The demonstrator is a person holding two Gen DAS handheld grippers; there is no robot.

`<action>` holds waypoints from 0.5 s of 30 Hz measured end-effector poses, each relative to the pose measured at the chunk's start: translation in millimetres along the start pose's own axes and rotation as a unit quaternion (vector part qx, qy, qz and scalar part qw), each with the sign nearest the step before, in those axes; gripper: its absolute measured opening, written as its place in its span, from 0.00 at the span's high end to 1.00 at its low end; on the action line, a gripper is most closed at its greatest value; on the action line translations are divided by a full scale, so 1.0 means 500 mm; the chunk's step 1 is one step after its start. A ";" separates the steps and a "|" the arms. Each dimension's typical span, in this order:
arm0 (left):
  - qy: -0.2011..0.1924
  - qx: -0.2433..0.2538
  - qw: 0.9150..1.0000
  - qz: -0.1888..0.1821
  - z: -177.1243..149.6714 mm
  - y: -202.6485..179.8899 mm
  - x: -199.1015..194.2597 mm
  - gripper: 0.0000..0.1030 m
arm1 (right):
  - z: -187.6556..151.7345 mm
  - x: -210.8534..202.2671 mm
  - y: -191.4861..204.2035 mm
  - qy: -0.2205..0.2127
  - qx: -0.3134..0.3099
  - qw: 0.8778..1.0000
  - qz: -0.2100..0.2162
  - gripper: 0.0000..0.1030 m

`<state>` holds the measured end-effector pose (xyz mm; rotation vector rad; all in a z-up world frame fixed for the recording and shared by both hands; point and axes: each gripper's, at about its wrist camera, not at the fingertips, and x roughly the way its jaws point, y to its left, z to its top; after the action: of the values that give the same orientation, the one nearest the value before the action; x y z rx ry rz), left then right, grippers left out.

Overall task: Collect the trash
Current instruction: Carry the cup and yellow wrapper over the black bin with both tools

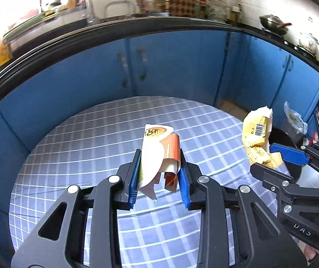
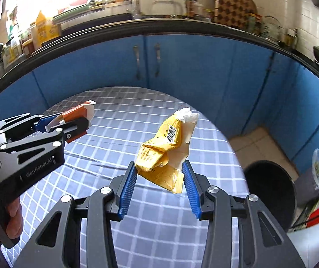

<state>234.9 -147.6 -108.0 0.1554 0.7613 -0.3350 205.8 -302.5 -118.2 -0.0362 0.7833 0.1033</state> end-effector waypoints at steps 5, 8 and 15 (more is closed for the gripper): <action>0.007 0.024 0.999 -0.023 0.017 -0.083 0.006 0.70 | -0.025 -0.030 -0.069 -0.006 0.019 1.000 -0.018 0.60; 0.002 0.050 0.998 -0.022 0.032 -0.145 0.011 0.70 | -0.041 -0.045 -0.115 -0.008 0.034 0.999 -0.030 0.60; -0.013 0.079 0.996 -0.047 0.060 -0.252 0.027 0.70 | -0.068 -0.058 -0.213 -0.006 0.066 0.997 -0.051 0.60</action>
<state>219.3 -276.4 -98.0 0.2640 0.7180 -0.4867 172.8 -413.0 -122.5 0.0504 0.7744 -0.0444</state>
